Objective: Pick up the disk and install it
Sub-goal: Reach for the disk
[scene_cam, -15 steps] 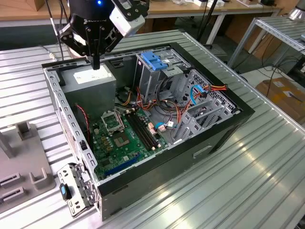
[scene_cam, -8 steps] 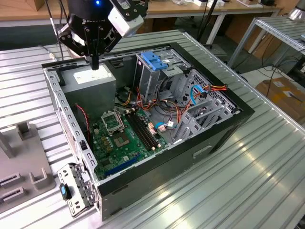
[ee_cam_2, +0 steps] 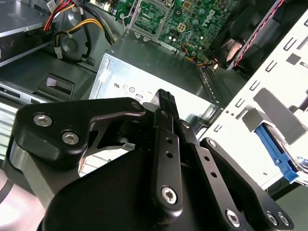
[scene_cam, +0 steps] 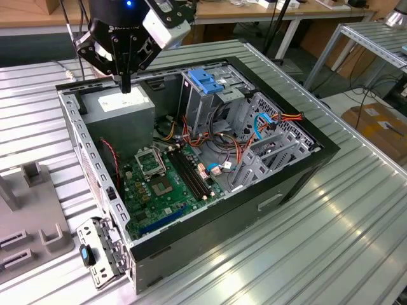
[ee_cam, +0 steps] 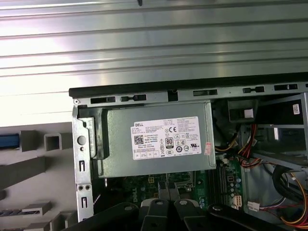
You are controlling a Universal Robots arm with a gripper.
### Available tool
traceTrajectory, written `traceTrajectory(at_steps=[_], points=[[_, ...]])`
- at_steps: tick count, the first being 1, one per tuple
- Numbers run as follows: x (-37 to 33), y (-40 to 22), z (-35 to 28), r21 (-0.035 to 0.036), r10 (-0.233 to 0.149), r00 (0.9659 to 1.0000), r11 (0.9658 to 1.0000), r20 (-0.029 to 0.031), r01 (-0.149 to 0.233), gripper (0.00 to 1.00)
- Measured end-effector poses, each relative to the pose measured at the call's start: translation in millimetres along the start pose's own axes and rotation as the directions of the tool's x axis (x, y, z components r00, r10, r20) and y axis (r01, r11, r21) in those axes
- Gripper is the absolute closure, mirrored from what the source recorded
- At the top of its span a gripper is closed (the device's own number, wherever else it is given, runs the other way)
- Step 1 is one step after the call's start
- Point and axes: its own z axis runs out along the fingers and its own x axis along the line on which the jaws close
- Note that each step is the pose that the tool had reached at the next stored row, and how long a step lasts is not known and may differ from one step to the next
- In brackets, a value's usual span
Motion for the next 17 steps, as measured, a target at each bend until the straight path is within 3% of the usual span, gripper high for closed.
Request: traceTrajectory(at_steps=[17], points=[[6.4, -0.5, -0.2, 0.0000, 0.000, 1.0000, 1.0000, 0.0000, 0.000, 0.89]])
